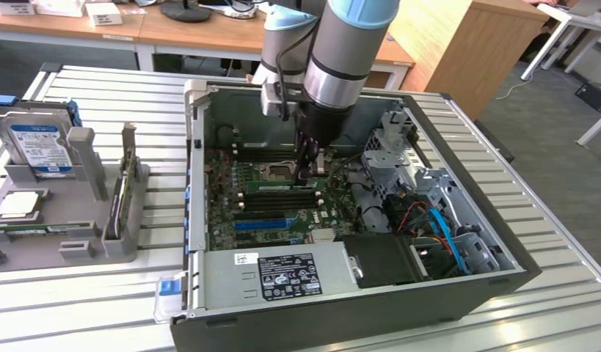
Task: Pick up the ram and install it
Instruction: 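Insert the ram into the slot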
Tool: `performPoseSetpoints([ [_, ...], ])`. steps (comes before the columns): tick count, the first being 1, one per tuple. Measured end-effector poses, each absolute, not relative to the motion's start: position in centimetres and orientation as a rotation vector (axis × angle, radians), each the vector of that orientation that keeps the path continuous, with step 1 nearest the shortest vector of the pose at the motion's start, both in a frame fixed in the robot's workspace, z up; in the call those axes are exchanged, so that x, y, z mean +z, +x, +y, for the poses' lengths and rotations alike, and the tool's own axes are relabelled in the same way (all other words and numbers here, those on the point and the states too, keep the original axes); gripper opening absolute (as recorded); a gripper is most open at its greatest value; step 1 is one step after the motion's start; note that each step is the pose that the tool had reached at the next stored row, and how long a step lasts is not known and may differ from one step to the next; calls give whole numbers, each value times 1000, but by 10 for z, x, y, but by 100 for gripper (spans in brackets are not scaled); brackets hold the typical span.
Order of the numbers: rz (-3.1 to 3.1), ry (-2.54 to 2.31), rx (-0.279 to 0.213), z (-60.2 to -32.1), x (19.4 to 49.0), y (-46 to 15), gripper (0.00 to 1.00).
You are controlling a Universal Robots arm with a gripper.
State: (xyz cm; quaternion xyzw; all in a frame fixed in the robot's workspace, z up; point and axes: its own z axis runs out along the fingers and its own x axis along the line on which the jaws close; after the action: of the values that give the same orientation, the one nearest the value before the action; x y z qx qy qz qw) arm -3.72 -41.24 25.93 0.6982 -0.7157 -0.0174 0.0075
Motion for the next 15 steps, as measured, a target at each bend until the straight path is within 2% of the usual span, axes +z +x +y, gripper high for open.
performPoseSetpoints([
  [15, -2238, 2183, -55, -412, 255, -37, 12],
])
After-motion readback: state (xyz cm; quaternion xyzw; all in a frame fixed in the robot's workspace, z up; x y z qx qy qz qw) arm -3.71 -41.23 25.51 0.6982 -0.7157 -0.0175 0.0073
